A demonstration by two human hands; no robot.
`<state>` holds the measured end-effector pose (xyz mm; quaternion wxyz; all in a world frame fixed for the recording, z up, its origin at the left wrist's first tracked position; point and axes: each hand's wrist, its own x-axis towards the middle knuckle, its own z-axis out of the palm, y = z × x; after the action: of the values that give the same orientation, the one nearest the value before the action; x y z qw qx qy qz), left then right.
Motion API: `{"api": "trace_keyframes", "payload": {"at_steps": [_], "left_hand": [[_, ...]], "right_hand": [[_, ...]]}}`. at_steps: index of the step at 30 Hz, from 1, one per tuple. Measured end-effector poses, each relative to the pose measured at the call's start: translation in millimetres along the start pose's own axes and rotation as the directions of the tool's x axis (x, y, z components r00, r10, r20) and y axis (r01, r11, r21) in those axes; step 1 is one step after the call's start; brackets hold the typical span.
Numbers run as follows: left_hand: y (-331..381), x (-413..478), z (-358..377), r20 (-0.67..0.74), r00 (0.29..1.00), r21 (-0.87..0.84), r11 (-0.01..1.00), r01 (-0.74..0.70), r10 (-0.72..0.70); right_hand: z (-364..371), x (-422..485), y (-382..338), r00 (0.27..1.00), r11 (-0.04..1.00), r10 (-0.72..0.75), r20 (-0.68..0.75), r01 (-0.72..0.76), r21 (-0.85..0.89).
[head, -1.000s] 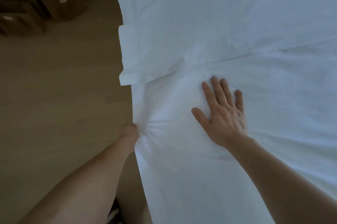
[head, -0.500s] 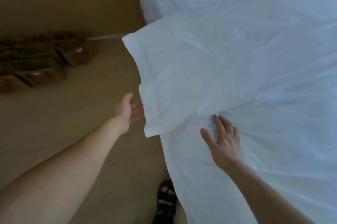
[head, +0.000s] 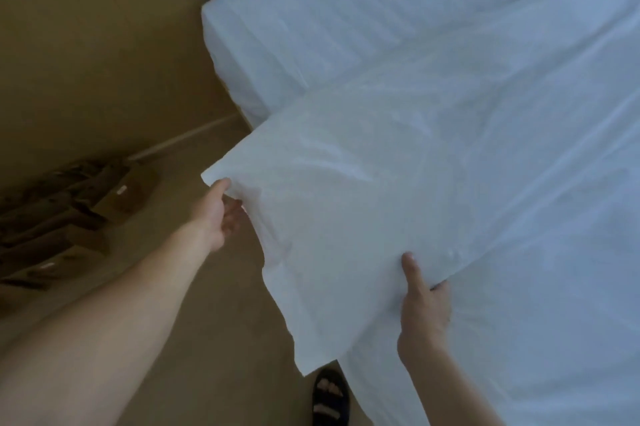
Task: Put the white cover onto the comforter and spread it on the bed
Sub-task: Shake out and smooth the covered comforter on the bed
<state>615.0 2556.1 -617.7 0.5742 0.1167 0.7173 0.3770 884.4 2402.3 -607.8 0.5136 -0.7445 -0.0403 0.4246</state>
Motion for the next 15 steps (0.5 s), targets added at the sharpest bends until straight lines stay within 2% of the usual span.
{"api": "trace_keyframes", "payload": {"at_steps": [6, 7, 10, 13, 15], "left_hand": [[36, 43, -10, -0.029, 1.0, 0.032, 0.999, -0.003, 0.004], [41, 52, -12, -0.013, 1.0, 0.031, 0.999, 0.013, -0.013], [61, 68, -10, 0.085, 0.995, 0.062, 0.997, 0.049, -0.054], [71, 82, -12, 0.158, 0.983, 0.142, 0.987, 0.07, -0.092], [84, 82, -16, 0.197, 0.971, 0.21, 0.974, 0.091, -0.133]], "right_hand": [[27, -30, 22, 0.988, 0.966, 0.152, -0.018, -0.145, 0.213], [33, -35, 31, 0.985, 0.965, 0.17, -0.017, -0.163, 0.204], [49, -43, 58, 0.98, 0.986, 0.142, -0.139, -0.128, 0.108], [62, -53, 74, 0.951, 0.983, 0.183, -0.249, -0.182, 0.029], [72, -71, 73, 0.942, 0.982, 0.189, -0.277, -0.18, 0.059]]}}
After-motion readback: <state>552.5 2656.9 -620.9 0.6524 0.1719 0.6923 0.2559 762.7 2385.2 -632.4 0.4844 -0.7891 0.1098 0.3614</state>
